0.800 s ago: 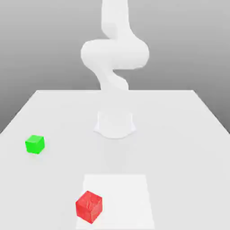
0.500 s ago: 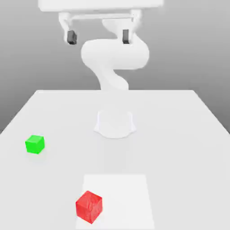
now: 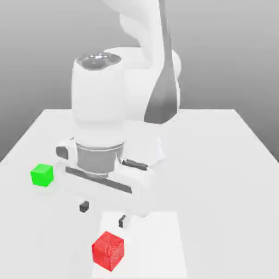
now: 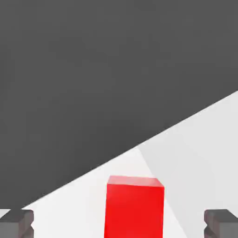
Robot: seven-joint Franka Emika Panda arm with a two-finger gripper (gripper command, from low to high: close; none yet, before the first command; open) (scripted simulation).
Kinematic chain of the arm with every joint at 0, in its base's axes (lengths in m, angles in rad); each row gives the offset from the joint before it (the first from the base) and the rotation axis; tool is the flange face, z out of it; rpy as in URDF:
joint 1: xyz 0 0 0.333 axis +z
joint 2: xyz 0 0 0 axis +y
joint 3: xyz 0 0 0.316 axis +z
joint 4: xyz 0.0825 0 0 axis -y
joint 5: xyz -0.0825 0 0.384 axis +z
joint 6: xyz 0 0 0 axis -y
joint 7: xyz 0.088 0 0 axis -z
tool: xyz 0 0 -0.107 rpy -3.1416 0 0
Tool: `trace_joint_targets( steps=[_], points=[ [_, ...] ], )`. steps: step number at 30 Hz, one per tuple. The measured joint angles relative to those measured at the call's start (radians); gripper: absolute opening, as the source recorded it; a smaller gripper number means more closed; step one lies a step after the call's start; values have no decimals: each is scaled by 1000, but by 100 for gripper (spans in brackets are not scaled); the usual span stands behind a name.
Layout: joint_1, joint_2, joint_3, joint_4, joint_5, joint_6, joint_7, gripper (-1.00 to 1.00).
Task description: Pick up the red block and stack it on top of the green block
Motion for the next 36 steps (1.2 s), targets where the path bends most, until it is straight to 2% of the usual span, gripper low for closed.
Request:
trace_joint_targets(
  steps=[4, 5, 12, 18, 22, 26, 33, 36],
  points=[
    [2, 145, -5, 15, -2, 116, 9, 0],
    [4, 176, -7, 20, -4, 142, 10, -100],
    [3, 181, -6, 20, -6, 147, 12, -100],
    [-18, -3, -21, -20, -2, 2, 19, -100],
    [-161, -105, -146, -104, -45, -15, 109, -100],
    [-351, -206, -221, -192, -99, -26, 210, -100],
    [-604, -385, -356, -347, -169, -45, 371, -100],
    [-629, -346, -392, -369, -145, 18, 372, -100]
  ],
)
